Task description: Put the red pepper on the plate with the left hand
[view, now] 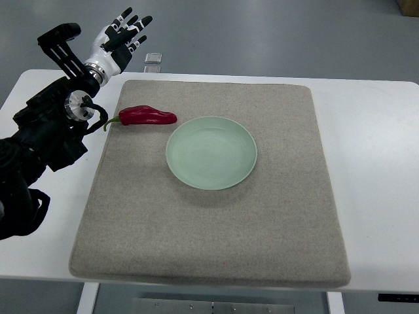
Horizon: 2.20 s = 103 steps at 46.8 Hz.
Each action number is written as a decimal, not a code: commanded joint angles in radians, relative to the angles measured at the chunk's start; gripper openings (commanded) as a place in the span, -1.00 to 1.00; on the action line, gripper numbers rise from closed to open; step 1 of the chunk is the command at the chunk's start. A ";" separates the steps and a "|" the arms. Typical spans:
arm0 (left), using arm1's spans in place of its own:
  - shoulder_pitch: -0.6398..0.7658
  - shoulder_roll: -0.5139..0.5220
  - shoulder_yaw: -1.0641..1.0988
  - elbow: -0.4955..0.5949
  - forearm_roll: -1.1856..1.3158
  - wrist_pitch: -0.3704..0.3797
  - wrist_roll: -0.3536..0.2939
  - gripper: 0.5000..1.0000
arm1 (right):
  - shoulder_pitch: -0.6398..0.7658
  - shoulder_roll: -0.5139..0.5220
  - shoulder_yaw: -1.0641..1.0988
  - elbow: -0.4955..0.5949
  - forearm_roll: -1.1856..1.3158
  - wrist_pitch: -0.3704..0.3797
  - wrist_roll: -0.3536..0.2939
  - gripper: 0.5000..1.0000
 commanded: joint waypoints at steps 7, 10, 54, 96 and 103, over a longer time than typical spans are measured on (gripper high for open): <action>0.000 0.000 0.000 0.000 0.000 -0.001 0.000 0.98 | 0.000 0.000 0.000 -0.001 0.000 0.000 0.000 0.73; 0.000 0.001 0.000 0.000 0.000 -0.003 0.000 0.98 | 0.000 0.000 0.000 -0.001 0.000 0.000 0.000 0.73; 0.004 0.017 0.018 -0.054 0.009 -0.011 0.002 0.97 | 0.000 0.000 0.000 -0.001 0.000 0.000 0.000 0.73; -0.054 0.147 0.020 -0.299 0.888 0.002 0.006 0.92 | 0.000 0.000 0.000 -0.001 0.000 0.000 0.000 0.73; -0.077 0.176 0.044 -0.324 1.115 -0.006 0.009 0.93 | 0.000 0.000 0.000 0.000 0.000 0.000 0.000 0.73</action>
